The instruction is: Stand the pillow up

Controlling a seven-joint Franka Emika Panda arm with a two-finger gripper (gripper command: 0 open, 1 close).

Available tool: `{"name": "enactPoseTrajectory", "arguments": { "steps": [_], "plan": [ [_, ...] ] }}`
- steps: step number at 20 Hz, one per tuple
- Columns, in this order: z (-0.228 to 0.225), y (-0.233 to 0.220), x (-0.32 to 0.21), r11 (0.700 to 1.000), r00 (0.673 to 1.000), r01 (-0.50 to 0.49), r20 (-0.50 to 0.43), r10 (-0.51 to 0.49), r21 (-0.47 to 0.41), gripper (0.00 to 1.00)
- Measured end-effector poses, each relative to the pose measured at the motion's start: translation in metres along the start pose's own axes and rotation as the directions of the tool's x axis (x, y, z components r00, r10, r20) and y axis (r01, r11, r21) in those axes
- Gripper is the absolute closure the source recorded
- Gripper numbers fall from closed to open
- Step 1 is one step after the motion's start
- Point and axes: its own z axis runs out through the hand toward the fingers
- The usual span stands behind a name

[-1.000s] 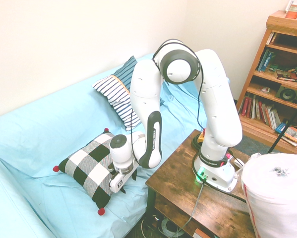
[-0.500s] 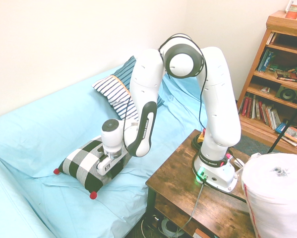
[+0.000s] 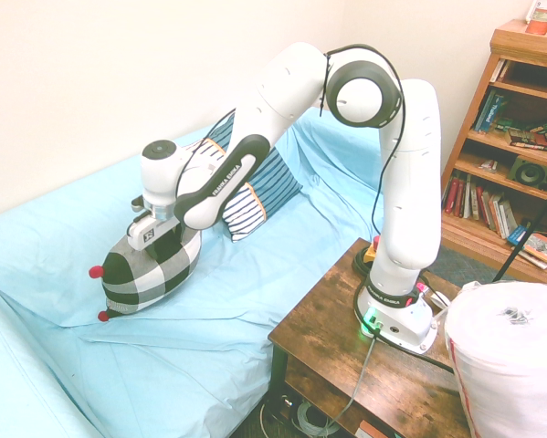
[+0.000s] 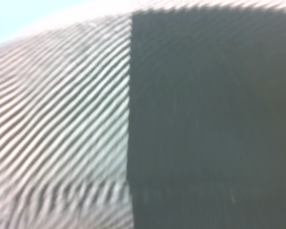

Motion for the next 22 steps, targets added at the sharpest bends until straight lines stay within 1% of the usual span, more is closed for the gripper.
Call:
{"name": "enactPoseTrajectory", "arguments": {
  "steps": [3, 6, 9, 12, 14, 16, 19, 22],
  "plan": [
    [-0.01, -0.034, 0.05, 1.0, 1.0, -0.005, -0.023, 0.006, 0.029, 0.0],
    [-0.018, -0.063, 0.088, 0.998, 1.0, -0.018, -0.02, 0.019, 0.053, 0.0],
    [-0.023, -0.088, 0.107, 0.997, 1.0, -0.027, -0.011, 0.028, 0.067, 0.0],
    [-0.017, -0.089, 0.111, 0.997, 0.999, -0.036, 0.007, 0.035, 0.066, 0.0],
    [-0.015, -0.082, 0.11, 0.998, 0.999, -0.035, 0.023, 0.034, 0.05, 0.0],
    [-0.016, -0.061, 0.111, 0.999, 0.999, -0.025, 0.038, 0.025, 0.02, 0.0],
    [-0.034, -0.014, 0.13, 1.0, 0.998, -0.005, 0.066, 0.007, -0.022, 0.0],
    [-0.058, 0.043, 0.154, 0.999, 0.998, 0.018, 0.063, -0.015, -0.05, 0.0]
  ]
}}
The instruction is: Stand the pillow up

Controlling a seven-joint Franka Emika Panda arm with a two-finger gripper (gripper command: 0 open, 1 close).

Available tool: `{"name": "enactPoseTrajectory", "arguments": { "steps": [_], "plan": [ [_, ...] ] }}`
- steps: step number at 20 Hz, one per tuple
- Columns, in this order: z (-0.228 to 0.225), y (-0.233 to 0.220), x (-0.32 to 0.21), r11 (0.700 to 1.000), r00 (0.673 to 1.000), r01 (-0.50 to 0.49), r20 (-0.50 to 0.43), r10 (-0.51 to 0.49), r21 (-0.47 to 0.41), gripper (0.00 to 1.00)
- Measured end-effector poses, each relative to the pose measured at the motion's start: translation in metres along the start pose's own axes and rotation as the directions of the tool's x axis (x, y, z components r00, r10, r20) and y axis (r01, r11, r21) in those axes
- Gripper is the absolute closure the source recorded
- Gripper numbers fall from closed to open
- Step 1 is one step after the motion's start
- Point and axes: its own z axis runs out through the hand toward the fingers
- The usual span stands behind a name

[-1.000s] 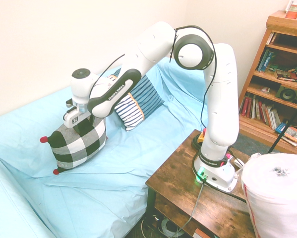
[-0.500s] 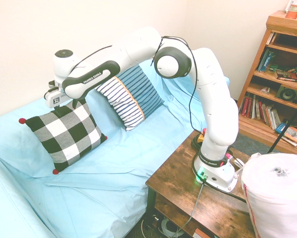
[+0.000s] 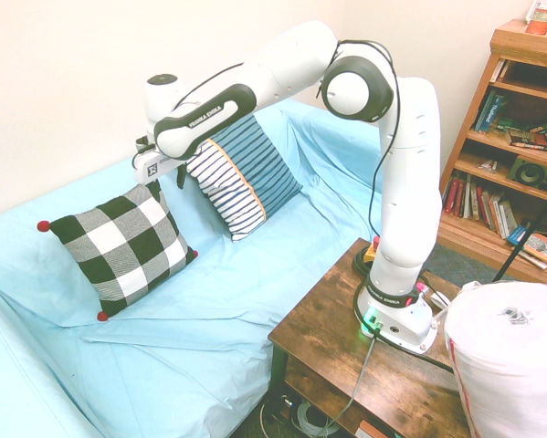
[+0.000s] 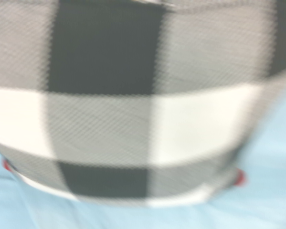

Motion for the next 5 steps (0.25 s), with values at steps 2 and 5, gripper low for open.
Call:
{"name": "enactPoseTrajectory", "arguments": {
  "steps": [2, 5],
  "plan": [
    [-0.012, 0.038, 0.006, 1.0, 1.0, 0.003, -0.005, -0.003, -0.019, 0.0],
    [-0.022, 0.096, 0.01, 0.999, 1.0, -0.018, -0.011, 0.018, -0.041, 0.0]
  ]
}}
